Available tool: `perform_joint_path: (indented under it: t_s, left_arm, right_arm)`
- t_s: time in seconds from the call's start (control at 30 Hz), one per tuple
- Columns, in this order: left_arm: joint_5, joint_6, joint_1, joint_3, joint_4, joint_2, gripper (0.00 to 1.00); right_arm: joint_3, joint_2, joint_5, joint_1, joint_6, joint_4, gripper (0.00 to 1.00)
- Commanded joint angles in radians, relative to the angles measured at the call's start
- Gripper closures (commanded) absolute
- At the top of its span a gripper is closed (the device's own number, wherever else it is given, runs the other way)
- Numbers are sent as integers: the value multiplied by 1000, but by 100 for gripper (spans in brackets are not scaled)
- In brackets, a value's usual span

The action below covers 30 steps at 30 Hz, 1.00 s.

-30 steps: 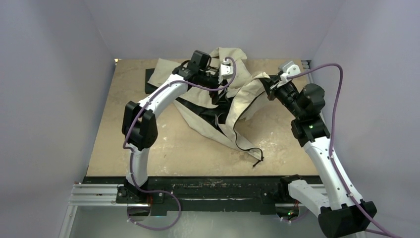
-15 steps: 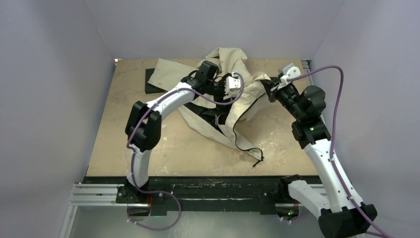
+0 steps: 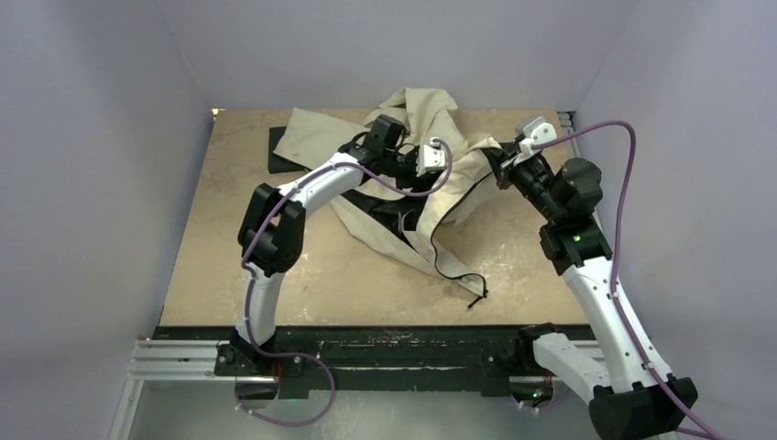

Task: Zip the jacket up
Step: Flatten out the jacket at the center of the board.

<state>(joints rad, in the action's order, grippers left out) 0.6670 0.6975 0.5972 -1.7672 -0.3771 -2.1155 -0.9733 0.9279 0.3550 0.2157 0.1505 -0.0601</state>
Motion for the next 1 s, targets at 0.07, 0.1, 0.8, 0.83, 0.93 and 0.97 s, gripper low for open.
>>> perform_joint_path:
  t_s: [0.07, 0.1, 0.8, 0.83, 0.93, 0.97]
  left_arm:
    - [-143, -124, -35, -14, 185, 62, 100]
    - [-187, -176, -57, -31, 223, 79, 100]
    - [-679, 72, -212, -369, 744, 588, 100]
    - [-686, 92, -212, -413, 731, 586, 100]
    - [-692, 143, -212, -509, 724, 584, 100]
    - [-680, 150, -212, -529, 705, 588, 100]
  right_arm:
    - [-44, -14, -68, 5, -23, -55, 100]
    - [-52, -9, -79, 4, -24, -55, 100]
    - [-347, -30, -99, 4, -238, -435, 100]
    - [-358, -40, -110, 4, -244, -436, 100]
    - [-385, -68, -149, 4, -257, -428, 100]
    - [-397, -75, -170, 4, -259, -414, 100]
